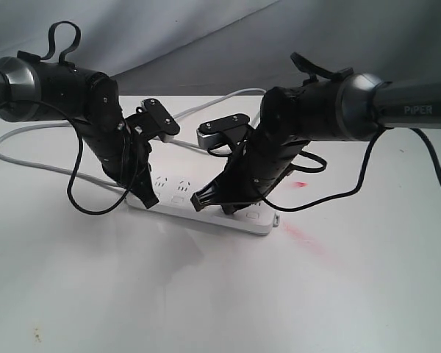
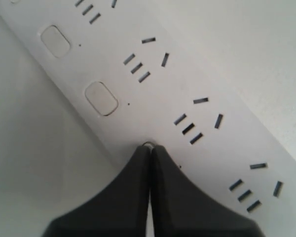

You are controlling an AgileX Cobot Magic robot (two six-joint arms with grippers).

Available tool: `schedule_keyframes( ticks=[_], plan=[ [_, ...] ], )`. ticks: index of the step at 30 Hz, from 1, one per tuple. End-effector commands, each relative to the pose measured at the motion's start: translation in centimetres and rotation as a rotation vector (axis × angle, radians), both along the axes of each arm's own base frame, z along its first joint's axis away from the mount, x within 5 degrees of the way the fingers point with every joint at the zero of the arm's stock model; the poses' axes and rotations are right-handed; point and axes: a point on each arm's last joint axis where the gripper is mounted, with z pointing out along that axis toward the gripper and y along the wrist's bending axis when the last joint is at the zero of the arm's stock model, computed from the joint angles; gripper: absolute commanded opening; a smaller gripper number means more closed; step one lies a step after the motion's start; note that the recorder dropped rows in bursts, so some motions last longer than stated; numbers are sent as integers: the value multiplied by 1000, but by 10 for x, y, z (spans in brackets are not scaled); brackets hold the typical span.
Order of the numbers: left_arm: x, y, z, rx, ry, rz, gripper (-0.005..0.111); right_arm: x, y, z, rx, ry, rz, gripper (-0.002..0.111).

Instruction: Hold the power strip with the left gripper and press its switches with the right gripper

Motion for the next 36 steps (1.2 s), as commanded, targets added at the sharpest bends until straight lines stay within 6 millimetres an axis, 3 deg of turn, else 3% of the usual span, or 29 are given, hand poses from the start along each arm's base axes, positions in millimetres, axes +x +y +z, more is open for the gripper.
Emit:
schedule_keyframes(
  ticks=[1, 17, 23, 26, 33, 36],
  plan=[
    [-3, 0, -9, 12, 44, 11, 0, -5, 1, -25, -61, 47, 36, 0],
    [-3, 0, -9, 12, 44, 14, 0, -7, -3, -56, -151, 97, 52, 0],
    [-3, 0, -9, 12, 44, 14, 0, -8, -4, -54, -157, 103, 55, 0],
    [-3, 0, -9, 12, 44, 14, 0, -7, -4, -43, -145, 74, 62, 0],
    [-3, 0, -9, 11, 44, 15, 0, 0, -1, 24, 1, -104, 25, 0],
    [-3, 0, -9, 11, 44, 15, 0, 1, -1, 41, 45, -159, 18, 0]
  ],
)
